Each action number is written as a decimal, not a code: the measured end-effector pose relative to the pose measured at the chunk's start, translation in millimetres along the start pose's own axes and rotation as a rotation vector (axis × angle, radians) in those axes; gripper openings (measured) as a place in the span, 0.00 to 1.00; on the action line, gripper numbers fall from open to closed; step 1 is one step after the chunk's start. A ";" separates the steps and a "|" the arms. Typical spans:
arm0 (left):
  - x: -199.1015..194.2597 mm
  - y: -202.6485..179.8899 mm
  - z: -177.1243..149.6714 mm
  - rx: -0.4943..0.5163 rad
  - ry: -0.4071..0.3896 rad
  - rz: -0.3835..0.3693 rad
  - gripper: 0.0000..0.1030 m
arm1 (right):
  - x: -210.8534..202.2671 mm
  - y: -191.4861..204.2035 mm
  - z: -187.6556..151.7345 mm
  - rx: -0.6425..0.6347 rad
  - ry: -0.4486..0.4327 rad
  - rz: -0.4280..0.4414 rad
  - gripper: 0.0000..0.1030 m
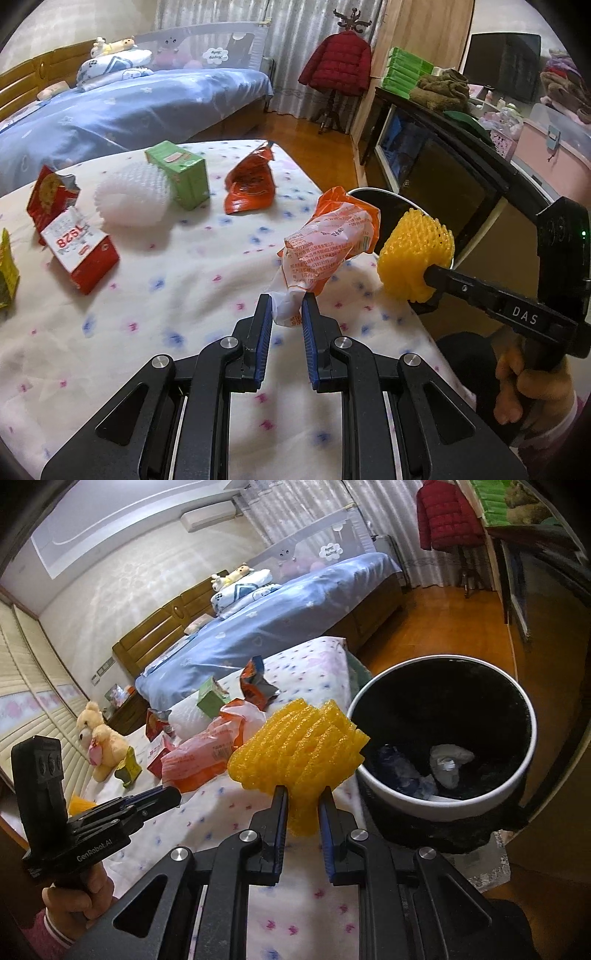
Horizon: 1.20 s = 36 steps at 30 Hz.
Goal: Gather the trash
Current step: 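Carry the yellow foam net and orange-white packet over the bin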
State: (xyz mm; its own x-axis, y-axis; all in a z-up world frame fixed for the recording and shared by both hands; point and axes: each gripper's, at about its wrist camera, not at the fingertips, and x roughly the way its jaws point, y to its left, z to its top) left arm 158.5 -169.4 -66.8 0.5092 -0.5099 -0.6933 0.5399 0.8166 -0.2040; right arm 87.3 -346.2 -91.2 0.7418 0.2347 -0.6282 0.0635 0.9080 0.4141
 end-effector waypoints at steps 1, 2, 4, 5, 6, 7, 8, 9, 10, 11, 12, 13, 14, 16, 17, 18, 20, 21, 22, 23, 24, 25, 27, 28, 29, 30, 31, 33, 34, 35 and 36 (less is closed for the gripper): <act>1.4 -2.4 0.7 0.002 0.002 -0.004 0.15 | -0.6 -1.3 0.1 0.001 -0.002 -0.004 0.16; 2.7 -5.1 1.5 0.006 0.004 -0.007 0.15 | -1.1 -2.2 0.2 0.002 -0.003 -0.007 0.16; 4.7 -10.4 3.0 0.016 0.005 -0.010 0.15 | -2.4 -5.1 0.6 0.008 -0.007 -0.011 0.16; 6.4 -13.6 4.3 0.022 0.007 -0.013 0.15 | -3.2 -7.0 1.1 0.011 -0.010 -0.014 0.16; 7.8 -15.0 5.3 0.025 0.007 -0.015 0.15 | -4.0 -9.2 1.5 0.013 -0.012 -0.019 0.16; 9.1 -17.6 6.6 0.029 0.007 -0.017 0.15 | -4.6 -11.2 2.1 0.016 -0.015 -0.022 0.16; 10.2 -20.2 7.7 0.033 0.007 -0.019 0.15 | -5.4 -13.9 2.7 0.019 -0.017 -0.027 0.16; 11.4 -22.6 9.1 0.035 0.005 -0.023 0.15 | -6.2 -16.2 3.2 0.023 -0.019 -0.033 0.16; 12.8 -25.1 10.7 0.037 0.003 -0.028 0.15 | -6.8 -18.4 3.7 0.025 -0.021 -0.037 0.16; 14.3 -27.9 11.8 0.040 0.004 -0.031 0.15 | -7.8 -20.9 4.7 0.029 -0.023 -0.043 0.16; 15.9 -30.7 12.4 0.042 0.006 -0.033 0.15 | -8.7 -23.3 5.4 0.032 -0.026 -0.048 0.16; 18.2 -33.9 14.0 0.047 0.008 -0.036 0.15 | -9.5 -25.6 6.0 0.034 -0.028 -0.053 0.16; 20.9 -37.6 15.8 0.053 0.011 -0.037 0.15 | -10.6 -28.5 6.8 0.038 -0.031 -0.059 0.16; 25.1 -43.5 18.5 0.062 0.015 -0.039 0.15 | -12.6 -35.5 8.2 0.047 -0.036 -0.072 0.16; 27.3 -47.0 19.9 0.068 0.017 -0.041 0.15 | -13.7 -39.5 8.9 0.055 -0.038 -0.080 0.16; 29.3 -50.4 21.0 0.074 0.019 -0.043 0.15 | -14.6 -42.8 9.5 0.062 -0.040 -0.083 0.16; 33.3 -55.7 23.6 0.084 0.023 -0.046 0.15 | -16.4 -48.3 10.8 0.068 -0.045 -0.092 0.16; 35.7 -58.9 25.0 0.087 0.026 -0.048 0.15 | -16.9 -50.6 11.6 0.071 -0.046 -0.097 0.16; 38.0 -61.5 26.4 0.091 0.030 -0.049 0.15 | -17.1 -52.4 12.5 0.073 -0.047 -0.101 0.16; 40.8 -64.3 27.9 0.095 0.035 -0.049 0.15 | -17.3 -54.8 13.3 0.075 -0.048 -0.105 0.16; 43.7 -66.3 29.6 0.097 0.039 -0.048 0.15 | -17.4 -56.7 14.3 0.077 -0.049 -0.109 0.16; 46.8 -68.4 31.1 0.099 0.044 -0.049 0.15 | -17.6 -59.3 15.5 0.079 -0.051 -0.114 0.16; 50.6 -71.0 33.0 0.098 0.049 -0.050 0.15 | -17.3 -62.2 17.7 0.082 -0.053 -0.122 0.16; 52.3 -72.5 33.8 0.097 0.051 -0.051 0.15 | -17.1 -64.0 18.4 0.082 -0.053 -0.127 0.16; 54.1 -74.1 35.1 0.099 0.052 -0.051 0.15 | -16.7 -66.7 19.2 0.085 -0.053 -0.132 0.16; 55.7 -75.7 36.1 0.102 0.053 -0.049 0.15 | -16.4 -68.4 19.9 0.088 -0.052 -0.135 0.16; 57.8 -77.6 37.4 0.105 0.056 -0.048 0.15 | -15.5 -70.9 20.7 0.092 -0.051 -0.138 0.16; 61.2 -80.6 38.9 0.110 0.060 -0.047 0.15 | -14.2 -74.9 21.8 0.095 -0.050 -0.147 0.16; 62.7 -82.0 39.3 0.113 0.061 -0.046 0.15 | -13.7 -76.1 22.1 0.097 -0.049 -0.148 0.16; 64.5 -83.1 40.3 0.116 0.064 -0.046 0.15 | -12.8 -77.8 22.6 0.101 -0.048 -0.149 0.16; 66.3 -83.9 41.3 0.118 0.066 -0.046 0.15 | -11.7 -79.7 23.5 0.103 -0.047 -0.152 0.16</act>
State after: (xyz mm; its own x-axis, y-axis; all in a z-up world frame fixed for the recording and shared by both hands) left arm 174.7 -282.9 -67.1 0.4390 -0.5236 -0.7301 0.6386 0.7535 -0.1563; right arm 89.3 -429.5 -101.4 0.7486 0.0788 -0.6583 0.2434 0.8909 0.3834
